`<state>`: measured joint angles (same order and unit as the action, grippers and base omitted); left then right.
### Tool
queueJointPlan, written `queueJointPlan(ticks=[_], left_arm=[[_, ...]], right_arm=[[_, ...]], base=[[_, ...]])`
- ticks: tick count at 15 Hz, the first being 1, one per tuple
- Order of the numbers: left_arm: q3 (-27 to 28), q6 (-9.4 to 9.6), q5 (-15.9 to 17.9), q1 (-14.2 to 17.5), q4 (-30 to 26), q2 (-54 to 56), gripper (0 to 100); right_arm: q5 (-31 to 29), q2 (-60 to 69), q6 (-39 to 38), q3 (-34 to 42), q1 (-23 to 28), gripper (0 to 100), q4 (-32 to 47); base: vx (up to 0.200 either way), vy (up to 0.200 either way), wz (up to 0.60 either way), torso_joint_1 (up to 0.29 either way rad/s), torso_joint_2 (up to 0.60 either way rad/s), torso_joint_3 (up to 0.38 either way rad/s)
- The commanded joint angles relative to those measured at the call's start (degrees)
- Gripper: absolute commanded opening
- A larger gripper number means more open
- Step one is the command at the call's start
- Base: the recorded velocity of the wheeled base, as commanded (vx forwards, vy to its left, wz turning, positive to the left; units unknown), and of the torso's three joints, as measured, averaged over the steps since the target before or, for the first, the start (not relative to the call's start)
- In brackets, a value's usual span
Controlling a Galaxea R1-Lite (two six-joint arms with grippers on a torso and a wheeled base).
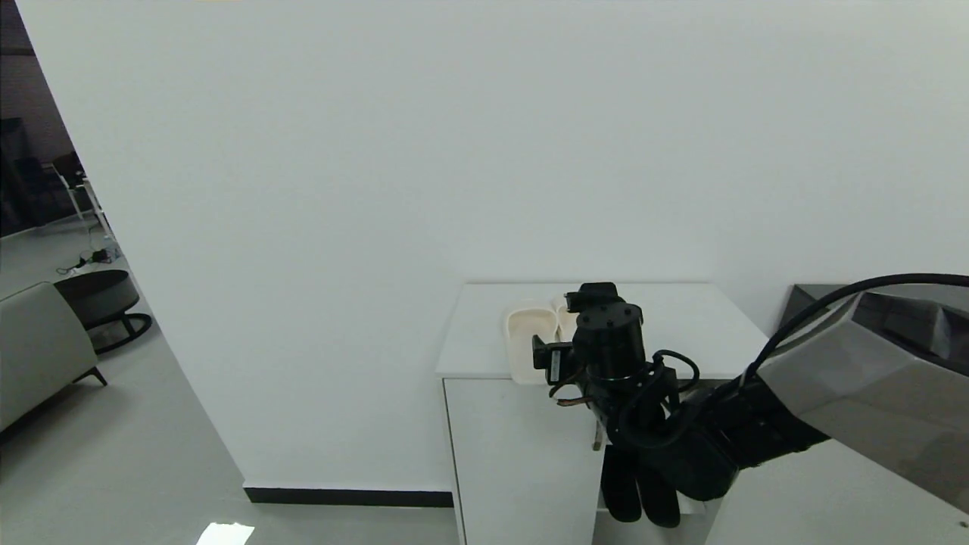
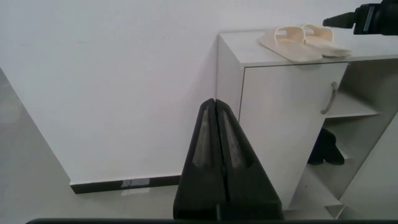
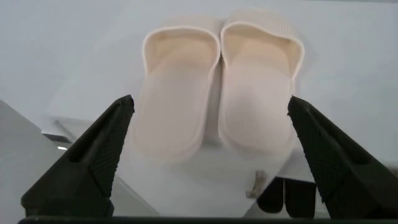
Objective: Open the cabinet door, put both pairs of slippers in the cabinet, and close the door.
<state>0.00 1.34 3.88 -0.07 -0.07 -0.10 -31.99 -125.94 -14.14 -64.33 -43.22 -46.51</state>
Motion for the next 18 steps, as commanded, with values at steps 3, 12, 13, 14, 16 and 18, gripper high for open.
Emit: queueJointPlan(ticks=[3, 12, 13, 14, 16, 18], left_arm=[[0.00, -0.11, -0.01, 0.07, 0.07, -0.08, 0], [0.00, -0.29, -0.01, -0.01, -0.01, -0.08, 0], [0.00, -0.29, -0.01, -0.01, 0.07, -0.08, 0], [0.00, -0.37, -0.01, 0.07, 0.07, -0.08, 0], [0.00, -0.37, -0.01, -0.01, 0.07, -0.08, 0], [0.00, -0.37, -0.01, 0.07, -0.01, -0.08, 0]], right_arm=[[1.23, -4.23, 0.08, -3.52, 0.85, 100, 0.98], [4.92, -6.95, 0.08, -9.50, 1.82, 100, 7.48], [5.01, -7.48, 0.17, -10.73, 2.17, 100, 8.36], [5.01, -7.92, 0.43, -11.26, 2.35, 100, 8.89], [5.18, -9.06, 0.87, -12.31, 3.14, 100, 8.98], [5.18, -11.87, 2.10, -15.30, 4.63, 100, 8.98]], base=[[0.200, 0.000, 0.00, 0.012, 0.00, 0.001], [0.022, 0.000, 0.00, 0.001, 0.00, 0.000], [0.000, 0.000, 0.00, 0.000, 0.00, 0.000], [0.000, 0.000, 0.00, 0.000, 0.00, 0.000], [0.000, 0.000, 0.00, 0.000, 0.00, 0.000], [0.000, 0.000, 0.00, 0.000, 0.00, 0.000]])
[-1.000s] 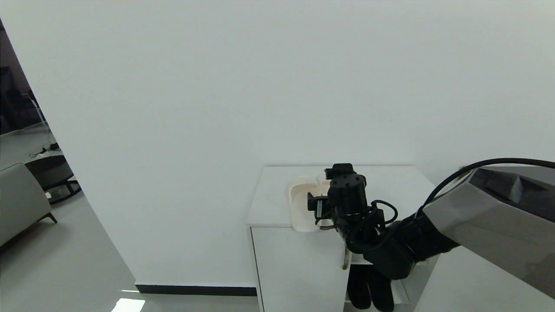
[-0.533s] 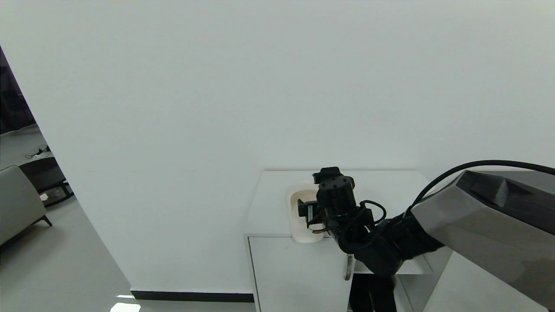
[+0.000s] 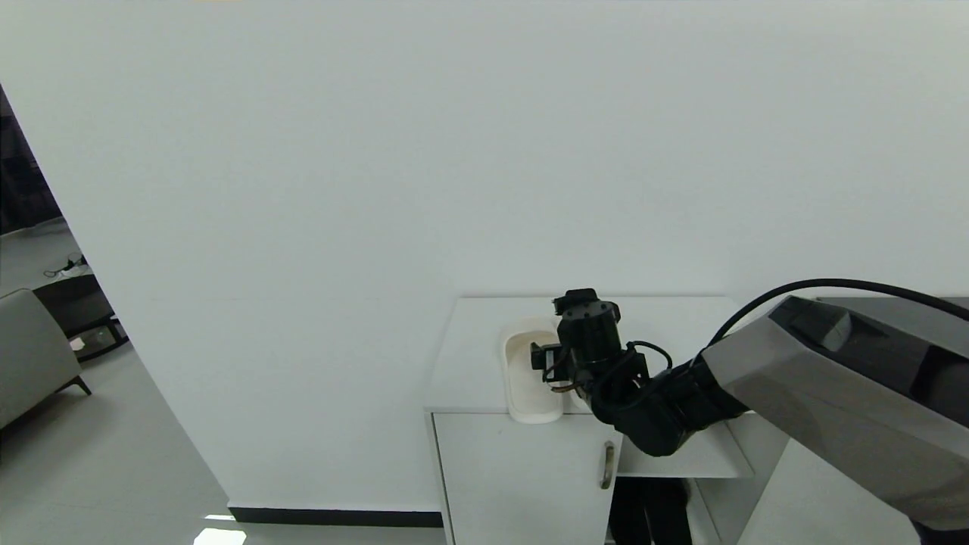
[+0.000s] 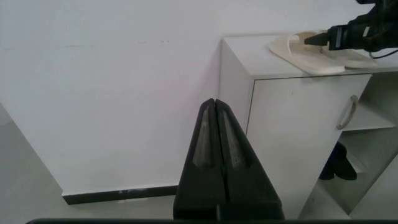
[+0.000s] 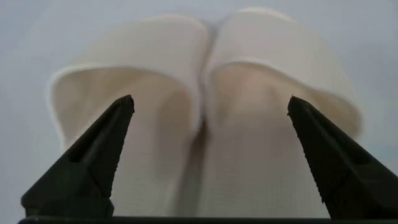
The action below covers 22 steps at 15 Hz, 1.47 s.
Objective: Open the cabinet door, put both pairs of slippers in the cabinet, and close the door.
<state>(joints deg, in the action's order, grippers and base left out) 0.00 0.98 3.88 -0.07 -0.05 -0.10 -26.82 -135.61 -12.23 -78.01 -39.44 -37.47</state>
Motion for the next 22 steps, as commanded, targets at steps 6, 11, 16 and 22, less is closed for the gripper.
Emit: queueJointPlan(ticks=[6, 11, 16, 22], left_arm=[[0.00, -0.10, -0.10, -0.01, 0.05, -0.08, 0], [0.00, -0.36, -0.10, 0.07, -0.04, -0.08, 0], [0.00, -0.45, -0.10, 0.07, 0.05, -0.08, 0], [0.00, -0.89, -0.19, -0.01, 0.05, -0.08, 0]], right_arm=[[1.68, -3.96, 0.80, -8.04, 2.00, 100, 5.13], [1.68, -5.90, 0.80, -10.85, 2.00, 0, 6.10], [2.12, -5.90, 0.63, -11.55, 2.43, 0, 6.10], [12.32, 10.01, -0.08, 10.24, 2.00, 0, -4.71]], base=[[0.000, 0.000, 0.00, 0.000, 0.00, 0.000], [0.000, 0.000, 0.00, 0.000, 0.00, 0.000], [0.000, 0.000, 0.00, 0.000, 0.00, 0.000], [0.000, 0.000, 0.00, 0.000, 0.00, 0.000]])
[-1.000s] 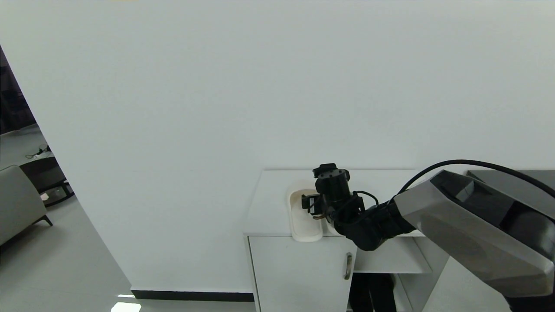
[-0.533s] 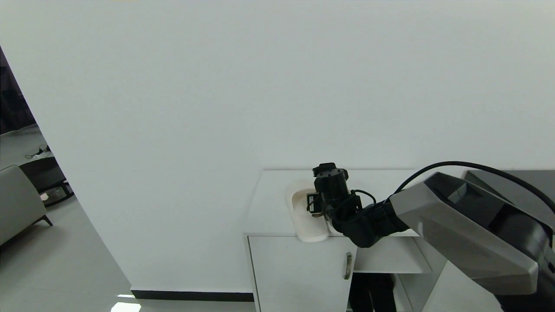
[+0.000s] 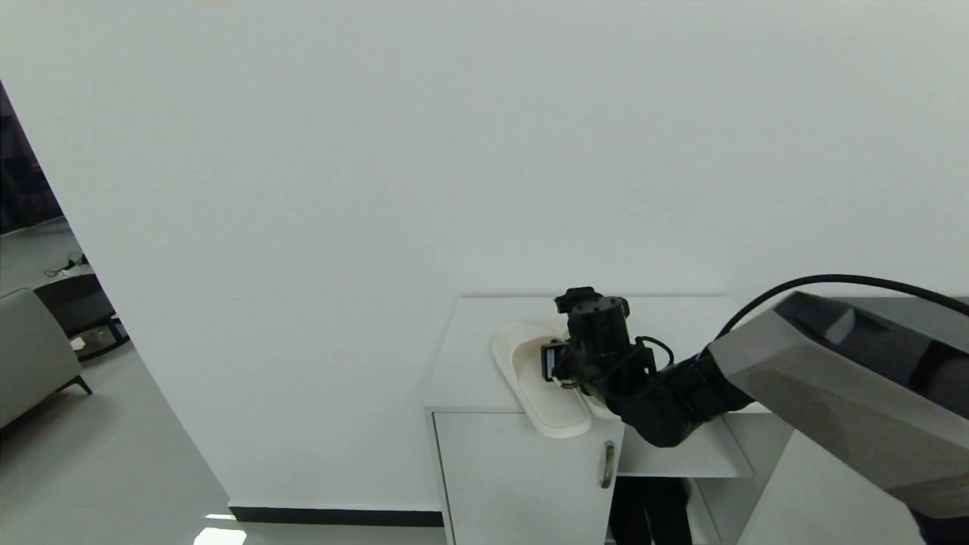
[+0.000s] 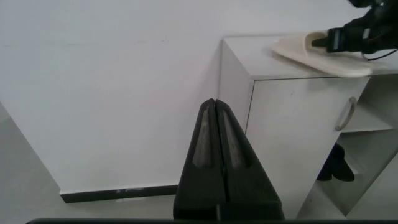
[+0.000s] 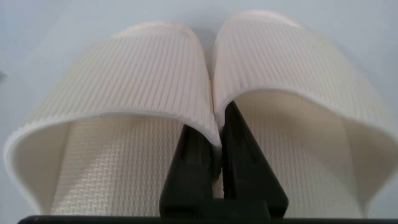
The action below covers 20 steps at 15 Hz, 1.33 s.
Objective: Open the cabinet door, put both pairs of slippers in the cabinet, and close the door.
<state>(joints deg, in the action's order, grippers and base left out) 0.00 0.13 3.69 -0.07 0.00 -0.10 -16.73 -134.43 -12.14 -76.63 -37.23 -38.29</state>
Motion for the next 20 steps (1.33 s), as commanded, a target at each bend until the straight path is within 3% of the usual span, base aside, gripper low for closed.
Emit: queueJointPlan(ticks=[1, 3, 5, 9, 13, 20], left_arm=[[0.00, -0.05, -0.09, 0.07, 0.00, -0.08, 0], [0.00, -0.05, -0.09, 0.07, 0.00, -0.08, 0], [0.00, -0.05, -0.09, -0.01, 0.00, -0.08, 0], [0.00, 0.04, -0.09, -0.01, 0.00, -0.08, 0], [0.00, 0.04, -0.09, 0.07, 0.00, -0.08, 0], [0.00, 0.04, 0.00, -0.01, 0.00, -0.08, 0]], right_arm=[[3.28, 11.73, -0.16, 13.35, -0.56, 0, -6.18], [8.20, 18.41, -0.07, 25.57, -2.14, 0, -13.30], [13.12, 22.54, -0.07, 31.89, -3.99, 0, -17.26], [17.52, 26.14, -0.07, 36.38, -5.92, 0, -17.61], [18.13, 26.58, -0.07, 37.61, -6.19, 0, -17.78], [18.31, 26.50, 0.28, 41.12, -7.86, 0, -21.30]], base=[[0.000, 0.000, 0.00, 0.000, 0.00, 0.000], [0.000, 0.000, 0.00, 0.000, 0.00, 0.000], [0.000, 0.000, 0.00, 0.000, 0.00, 0.000], [0.000, 0.000, 0.00, 0.000, 0.00, 0.000], [0.000, 0.000, 0.00, 0.000, 0.00, 0.000], [-0.200, 0.000, 0.00, 0.005, 0.00, 0.004]])
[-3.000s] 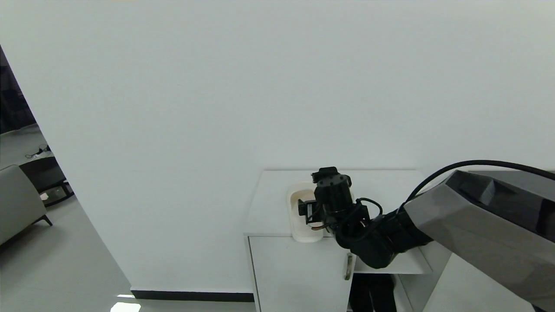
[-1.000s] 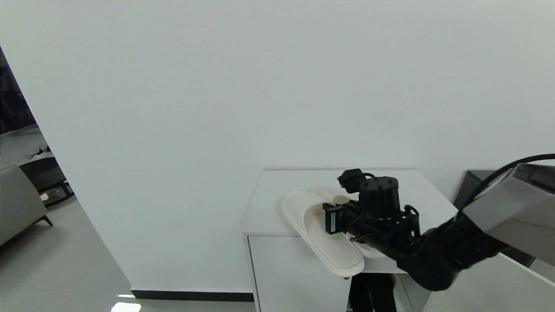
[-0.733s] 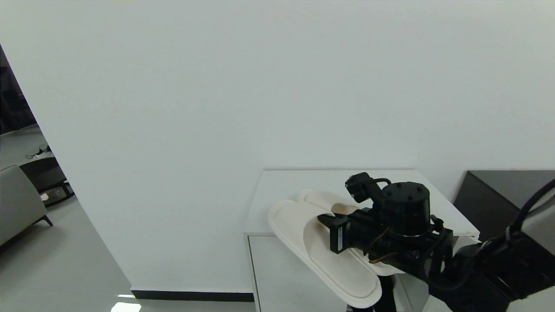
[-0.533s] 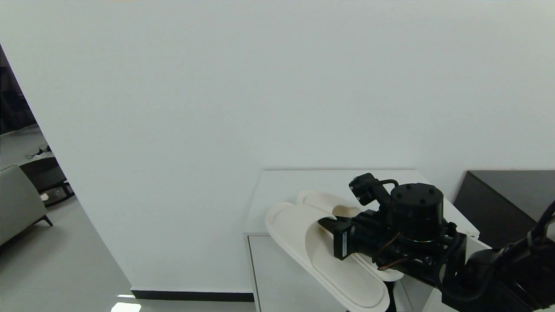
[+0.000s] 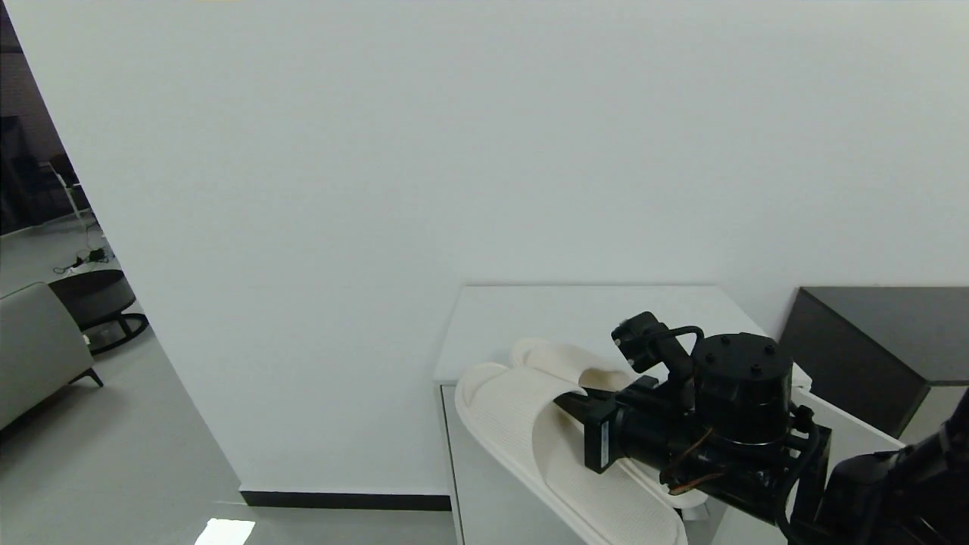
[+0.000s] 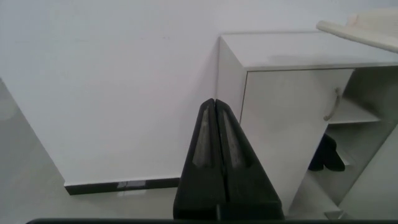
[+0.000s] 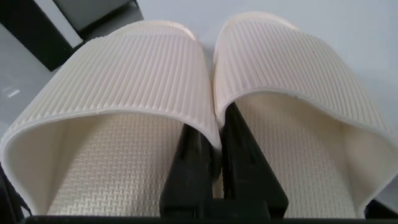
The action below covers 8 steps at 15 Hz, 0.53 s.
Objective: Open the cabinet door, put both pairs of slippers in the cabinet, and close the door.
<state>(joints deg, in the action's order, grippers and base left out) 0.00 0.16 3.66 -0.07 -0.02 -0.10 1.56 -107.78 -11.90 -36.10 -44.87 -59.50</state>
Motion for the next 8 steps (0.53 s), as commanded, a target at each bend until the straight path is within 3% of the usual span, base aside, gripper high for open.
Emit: queueJointPlan(ticks=[1, 5, 8], left_arm=[[0.00, 0.02, 0.03, -0.01, 0.02, -0.08, 0], [0.00, 0.19, 0.03, -0.01, 0.02, -0.08, 0], [0.00, 0.11, 0.12, -0.01, 0.02, -0.08, 0]], right_arm=[[0.02, -0.15, 0.03, 1.12, -0.21, 0, -0.18], [0.02, 1.43, -0.49, 4.28, -0.13, 0, -0.53], [2.92, 0.20, -3.66, 6.21, -0.04, 0, -1.67]], base=[[-0.200, 0.000, 0.00, 0.002, 0.00, 0.007], [-0.200, 0.000, 0.00, 0.001, 0.00, 0.002], [0.000, 0.000, 0.00, 0.000, 0.00, 0.000]])
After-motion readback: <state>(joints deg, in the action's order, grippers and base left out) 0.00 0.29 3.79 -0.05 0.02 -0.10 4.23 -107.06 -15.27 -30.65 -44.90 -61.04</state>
